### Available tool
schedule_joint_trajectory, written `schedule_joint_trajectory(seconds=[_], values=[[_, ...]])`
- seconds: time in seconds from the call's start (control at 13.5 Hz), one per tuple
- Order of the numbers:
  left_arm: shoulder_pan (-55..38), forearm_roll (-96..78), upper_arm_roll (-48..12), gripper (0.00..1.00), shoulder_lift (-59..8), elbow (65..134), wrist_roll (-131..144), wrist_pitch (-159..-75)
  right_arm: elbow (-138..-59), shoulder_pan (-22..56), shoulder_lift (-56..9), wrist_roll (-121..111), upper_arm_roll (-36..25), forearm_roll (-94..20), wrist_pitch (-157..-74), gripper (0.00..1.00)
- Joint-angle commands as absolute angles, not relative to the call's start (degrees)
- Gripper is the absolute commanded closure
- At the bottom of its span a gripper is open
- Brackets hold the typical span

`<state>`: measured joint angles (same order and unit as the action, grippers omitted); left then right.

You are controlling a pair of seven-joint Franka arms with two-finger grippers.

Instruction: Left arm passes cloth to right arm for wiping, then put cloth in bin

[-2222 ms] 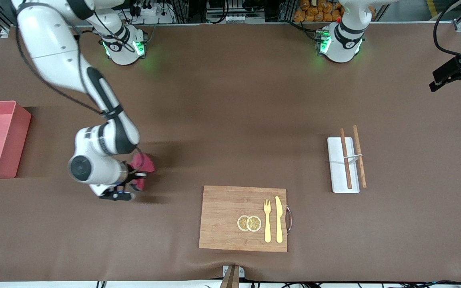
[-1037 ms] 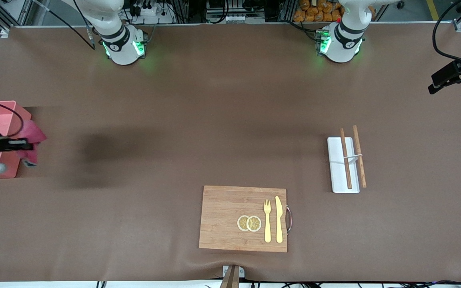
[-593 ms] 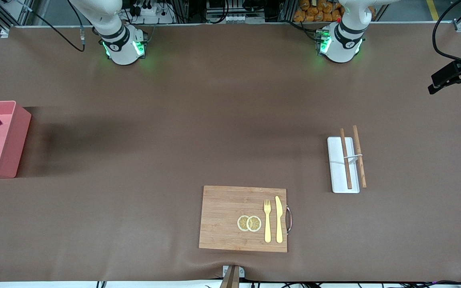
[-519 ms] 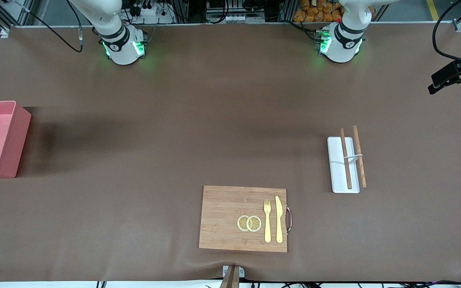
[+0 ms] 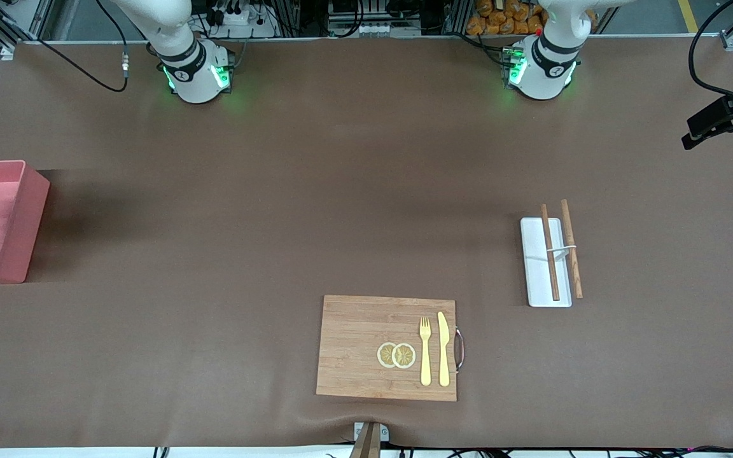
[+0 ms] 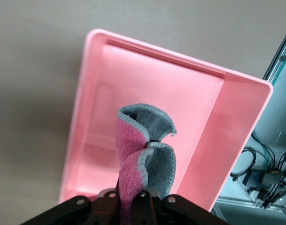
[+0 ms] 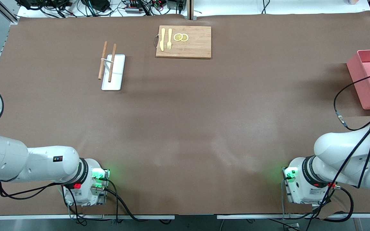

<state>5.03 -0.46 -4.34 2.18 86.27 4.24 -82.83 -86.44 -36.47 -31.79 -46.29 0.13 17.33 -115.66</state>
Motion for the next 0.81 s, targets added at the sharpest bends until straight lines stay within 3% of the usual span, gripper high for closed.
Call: schedule_joint_trajectory(seconds=[0.0,0.07,0.15,0.22,0.3,0.74], values=[[5.3,-0.7,-4.2,0.0,3.3,87.0,3.3,-82.5,-84.3,-39.7,-35.6,-49.6,1.5,18.3,-118.3,1.0],[6.1,-0.7,-4.2,0.0,3.3,87.0,3.3,-82.4,-84.3,-40.2,-36.2,-50.0,1.5,18.2,-119.1,1.0],[6.4,-0.7,-4.3,0.0,3.3,87.0,3.2,-82.1,-84.4,-40.4,-36.6,-50.1,1.6,18.2,-119.1,0.77],[6.5,-0.7,-4.3,0.0,3.3,87.0,2.9,-82.0,-84.5,-40.6,-36.6,-50.3,1.6,18.1,-119.1,0.3],[6.5,-0.7,-4.2,0.0,3.3,87.0,2.4,-81.8,-84.6,-41.2,-36.7,-50.3,1.8,17.1,-119.0,0.0],[7.7,-0.9,-4.3,0.0,3.3,87.3,2.3,-81.8,-84.1,-37.3,-33.9,-49.5,3.6,13.5,-114.7,0.0]])
